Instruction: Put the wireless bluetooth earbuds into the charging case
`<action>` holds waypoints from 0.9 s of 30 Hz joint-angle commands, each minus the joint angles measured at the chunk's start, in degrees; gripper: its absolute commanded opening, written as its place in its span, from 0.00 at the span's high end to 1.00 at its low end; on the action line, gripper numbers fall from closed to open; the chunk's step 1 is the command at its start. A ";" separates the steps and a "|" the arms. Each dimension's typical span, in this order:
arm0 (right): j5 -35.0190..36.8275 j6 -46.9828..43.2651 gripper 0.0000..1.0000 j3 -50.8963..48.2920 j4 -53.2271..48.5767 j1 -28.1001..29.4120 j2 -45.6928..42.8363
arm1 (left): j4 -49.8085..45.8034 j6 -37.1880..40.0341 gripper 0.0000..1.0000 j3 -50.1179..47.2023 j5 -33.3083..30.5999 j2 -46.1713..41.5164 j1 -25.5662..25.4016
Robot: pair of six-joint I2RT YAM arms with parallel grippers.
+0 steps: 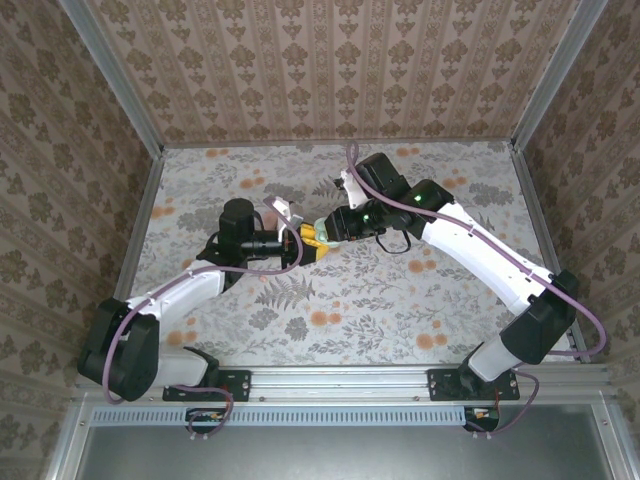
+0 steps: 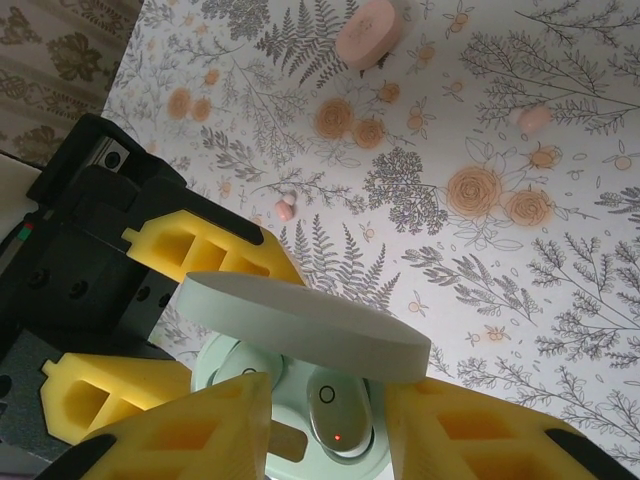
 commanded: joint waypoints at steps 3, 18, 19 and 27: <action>-0.86 1.08 0.64 -0.90 1.06 -0.74 -1.09 | 1.47 -0.37 1.00 -0.39 1.66 -1.79 -0.47; 0.28 3.32 0.63 -2.93 0.23 -4.44 -12.17 | 3.59 -1.25 1.00 -0.74 1.40 -1.88 -0.39; -0.03 3.66 0.63 -3.55 0.48 -5.10 -12.91 | 3.86 -1.43 1.00 -0.75 1.48 -1.84 -0.39; -11.72 14.55 0.54 -13.92 13.42 -9.02 -15.62 | 6.53 -3.58 1.00 -1.25 1.62 -2.56 -0.39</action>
